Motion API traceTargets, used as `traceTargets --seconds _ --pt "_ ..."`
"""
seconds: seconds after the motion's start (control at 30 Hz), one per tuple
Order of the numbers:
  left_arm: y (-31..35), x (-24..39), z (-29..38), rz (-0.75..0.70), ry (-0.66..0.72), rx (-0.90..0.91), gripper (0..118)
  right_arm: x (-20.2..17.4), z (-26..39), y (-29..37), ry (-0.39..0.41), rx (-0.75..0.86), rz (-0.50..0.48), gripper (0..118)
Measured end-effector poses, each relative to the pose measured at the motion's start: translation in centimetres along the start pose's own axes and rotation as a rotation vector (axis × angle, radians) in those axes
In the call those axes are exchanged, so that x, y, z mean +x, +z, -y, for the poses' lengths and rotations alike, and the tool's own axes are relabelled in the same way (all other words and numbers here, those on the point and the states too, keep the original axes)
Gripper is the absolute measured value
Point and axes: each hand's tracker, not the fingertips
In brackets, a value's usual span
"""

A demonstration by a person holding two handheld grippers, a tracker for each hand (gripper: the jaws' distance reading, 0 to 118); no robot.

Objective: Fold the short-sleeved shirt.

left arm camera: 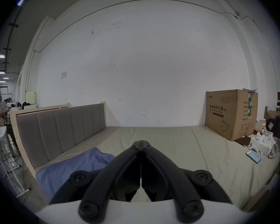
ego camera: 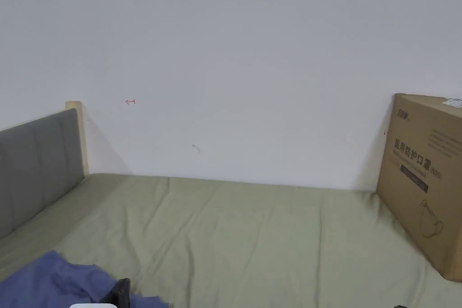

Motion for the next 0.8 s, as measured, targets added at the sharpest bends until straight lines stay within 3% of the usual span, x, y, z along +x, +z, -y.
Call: traceTargets --seconds 0.2,0.3,0.43,0.5,0.57,0.67,0.8 --pt "2.2 -3.2 -0.1 -0.073 -0.009 -0.018 0 -1.3 0.3 -1.2 0.002 -0.047 -0.055 0" --pt "5.7 -7.4 0.1 -0.194 -0.024 -0.030 0 -5.3 0.5 -2.6 0.024 -0.057 -0.178 0" --pt "11.4 -14.0 1.0 -0.402 -0.018 -0.081 0 -14.9 -0.3 -2.3 0.030 -0.057 -0.445 0" --pt "14.0 -16.6 1.6 -0.486 0.013 -0.104 0 -18.8 -0.2 -1.8 0.062 -0.052 -0.535 0" --pt "16.2 -18.5 2.1 -0.545 0.043 -0.124 0 -20.7 0.1 -1.9 0.063 -0.048 -0.616 0" --pt "17.8 -19.8 3.2 -0.567 0.034 -0.157 0 -22.5 -0.2 -1.6 0.065 -0.052 -0.643 0" --pt "16.3 -19.7 4.9 -0.530 0.051 -0.209 0 -21.3 0.1 -2.2 0.090 -0.057 -0.629 0"
